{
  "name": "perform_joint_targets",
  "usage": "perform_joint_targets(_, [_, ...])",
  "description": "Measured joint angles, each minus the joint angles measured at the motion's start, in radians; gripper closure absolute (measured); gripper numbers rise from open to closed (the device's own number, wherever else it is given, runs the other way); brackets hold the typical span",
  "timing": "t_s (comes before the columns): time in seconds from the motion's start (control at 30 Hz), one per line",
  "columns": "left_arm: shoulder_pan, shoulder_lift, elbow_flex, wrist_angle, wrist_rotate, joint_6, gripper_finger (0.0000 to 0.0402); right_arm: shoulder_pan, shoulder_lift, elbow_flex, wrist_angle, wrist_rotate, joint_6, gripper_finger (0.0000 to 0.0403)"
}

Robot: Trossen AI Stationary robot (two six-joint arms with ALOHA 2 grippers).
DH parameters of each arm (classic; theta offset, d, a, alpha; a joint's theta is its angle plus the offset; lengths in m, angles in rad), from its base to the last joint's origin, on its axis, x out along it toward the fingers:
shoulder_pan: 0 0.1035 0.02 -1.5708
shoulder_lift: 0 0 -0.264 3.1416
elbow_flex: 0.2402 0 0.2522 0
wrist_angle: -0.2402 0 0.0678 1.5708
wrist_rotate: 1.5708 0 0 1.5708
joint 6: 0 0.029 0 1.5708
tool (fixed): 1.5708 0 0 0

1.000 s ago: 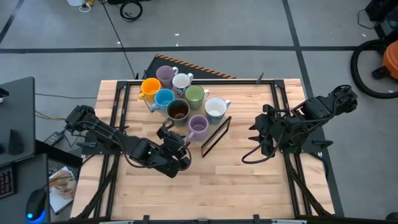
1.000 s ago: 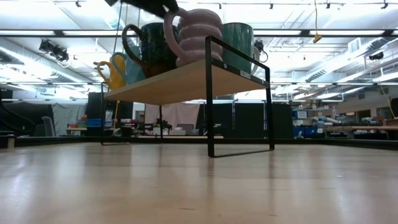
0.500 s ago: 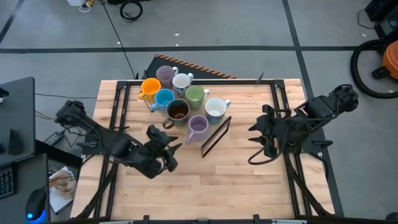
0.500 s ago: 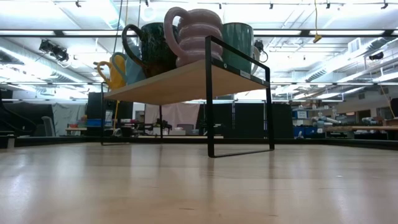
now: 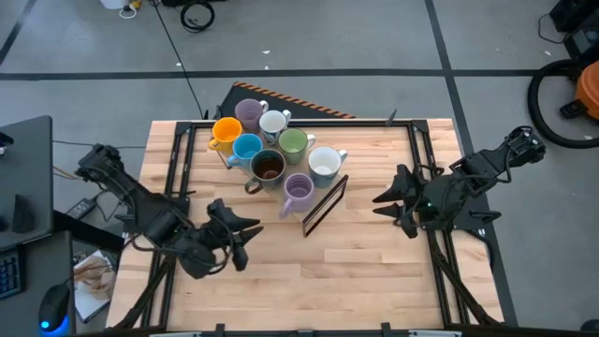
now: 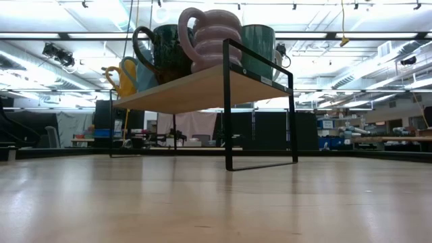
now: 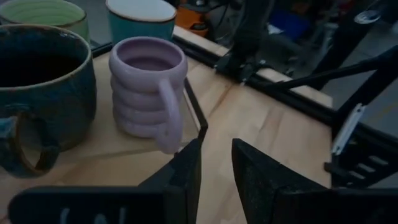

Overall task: Place coffee mugs
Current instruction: Return to Home Position

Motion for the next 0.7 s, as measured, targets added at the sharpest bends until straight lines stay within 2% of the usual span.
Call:
perform_joint_targets(0.17, [-0.002,-0.079,-0.073,0.129,0.022,0.086,0.0323,-0.015,-0.098,-0.132,0.107,0.000,0.046,0.0273])
perform_joint_targets(0.43, [0.081,-0.211,-0.324,0.620,0.221,0.298,0.0368,-0.030,-0.205,-0.321,0.238,-0.001,0.133,0.0284])
perform_joint_targets(0.7, [0.129,-0.298,-0.551,0.986,0.305,0.399,0.0395,-0.031,-0.320,-0.434,0.363,-0.007,0.205,0.0285])
